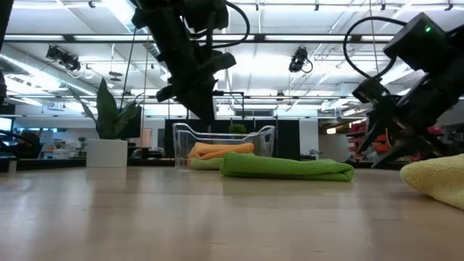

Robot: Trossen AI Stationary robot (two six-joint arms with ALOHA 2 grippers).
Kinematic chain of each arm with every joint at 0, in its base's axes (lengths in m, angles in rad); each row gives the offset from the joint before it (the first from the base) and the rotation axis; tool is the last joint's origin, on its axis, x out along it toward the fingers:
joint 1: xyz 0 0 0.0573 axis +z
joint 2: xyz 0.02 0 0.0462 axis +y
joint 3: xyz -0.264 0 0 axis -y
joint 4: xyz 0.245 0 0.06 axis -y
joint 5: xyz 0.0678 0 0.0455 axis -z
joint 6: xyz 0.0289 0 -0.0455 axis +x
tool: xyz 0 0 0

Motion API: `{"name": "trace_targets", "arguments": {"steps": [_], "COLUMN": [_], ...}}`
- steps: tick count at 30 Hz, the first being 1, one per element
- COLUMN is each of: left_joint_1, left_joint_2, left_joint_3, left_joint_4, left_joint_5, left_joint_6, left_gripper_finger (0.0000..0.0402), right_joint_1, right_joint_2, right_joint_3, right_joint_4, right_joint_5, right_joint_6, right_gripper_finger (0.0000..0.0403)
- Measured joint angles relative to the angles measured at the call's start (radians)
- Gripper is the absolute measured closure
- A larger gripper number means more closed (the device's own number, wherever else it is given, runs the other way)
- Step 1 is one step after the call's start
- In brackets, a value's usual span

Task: Fold microfiber towels
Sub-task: Put the green microfiber cloth into the transparent bin

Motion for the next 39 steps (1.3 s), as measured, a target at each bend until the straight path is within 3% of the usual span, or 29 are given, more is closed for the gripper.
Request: {"name": "trace_targets", "arguments": {"steps": [24, 39], "left_joint_1": [-0.019, -0.023], "left_joint_2": [0.0, 0.0], "left_joint_3": [0.0, 0.0], "left_joint_4": [0.06, 0.062], "left_joint_5": [-0.001, -0.001], "left_joint_6": [0.002, 0.003], "left_gripper_finger": [0.0385, 0.0373], "right_joint_1": [-0.069, -0.069], "right_joint_2": [0.303, 0.457], "right_joint_3": [0.0, 0.12], "right_joint_4": [0.341, 0.343], "right_joint_5": [-0.05, -0.052], "right_joint_6": [-0.056, -0.083], "right_gripper_finger": [0.0254, 0.0254]}}
